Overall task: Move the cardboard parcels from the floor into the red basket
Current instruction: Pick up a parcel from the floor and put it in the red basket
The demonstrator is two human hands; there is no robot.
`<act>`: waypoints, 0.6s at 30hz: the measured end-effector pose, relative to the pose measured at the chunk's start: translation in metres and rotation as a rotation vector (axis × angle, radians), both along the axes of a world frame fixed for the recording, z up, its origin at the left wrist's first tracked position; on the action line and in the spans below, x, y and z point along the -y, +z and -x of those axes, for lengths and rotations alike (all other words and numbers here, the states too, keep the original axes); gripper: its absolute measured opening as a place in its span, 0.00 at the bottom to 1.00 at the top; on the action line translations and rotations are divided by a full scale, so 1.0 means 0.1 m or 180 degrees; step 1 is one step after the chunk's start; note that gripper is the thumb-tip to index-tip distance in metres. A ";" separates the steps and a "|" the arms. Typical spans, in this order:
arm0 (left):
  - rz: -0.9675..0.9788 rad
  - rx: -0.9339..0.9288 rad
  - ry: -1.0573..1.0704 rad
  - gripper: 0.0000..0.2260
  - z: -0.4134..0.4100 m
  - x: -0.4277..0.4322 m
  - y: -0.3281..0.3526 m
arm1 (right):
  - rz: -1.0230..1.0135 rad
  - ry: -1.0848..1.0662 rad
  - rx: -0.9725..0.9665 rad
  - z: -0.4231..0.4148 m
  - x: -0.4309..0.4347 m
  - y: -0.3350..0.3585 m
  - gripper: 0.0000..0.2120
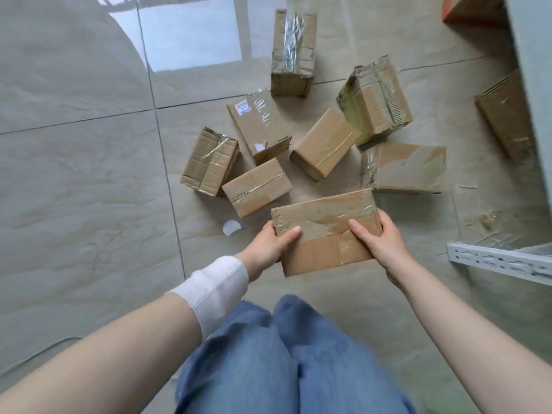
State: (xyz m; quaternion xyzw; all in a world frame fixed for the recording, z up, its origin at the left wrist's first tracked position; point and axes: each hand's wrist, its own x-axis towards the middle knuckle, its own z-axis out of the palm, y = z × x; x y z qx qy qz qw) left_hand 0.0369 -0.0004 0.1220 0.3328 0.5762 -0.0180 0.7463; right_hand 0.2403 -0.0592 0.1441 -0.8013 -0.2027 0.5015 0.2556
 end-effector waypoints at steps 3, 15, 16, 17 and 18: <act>-0.0257 -0.0091 0.0043 0.41 0.08 -0.04 0.74 | -0.0090 -0.0115 0.0064 0.11 -0.05 0.89 0.28; -0.1021 -0.0271 0.1386 0.37 0.78 -0.64 3.48 | -0.0541 -0.0209 -0.0111 1.02 -0.86 3.57 0.36; -0.1064 -0.0220 0.1503 0.35 0.91 -0.73 3.60 | -0.0570 -0.0122 -0.0084 1.16 -0.99 3.68 0.36; -0.1092 -0.0211 0.1613 0.35 1.05 -0.83 3.68 | -0.0593 -0.0054 -0.0069 1.31 -1.12 3.76 0.37; -0.1100 -0.0242 0.1705 0.37 1.20 -0.94 3.74 | -0.0632 0.0015 -0.0046 1.47 -1.28 3.84 0.37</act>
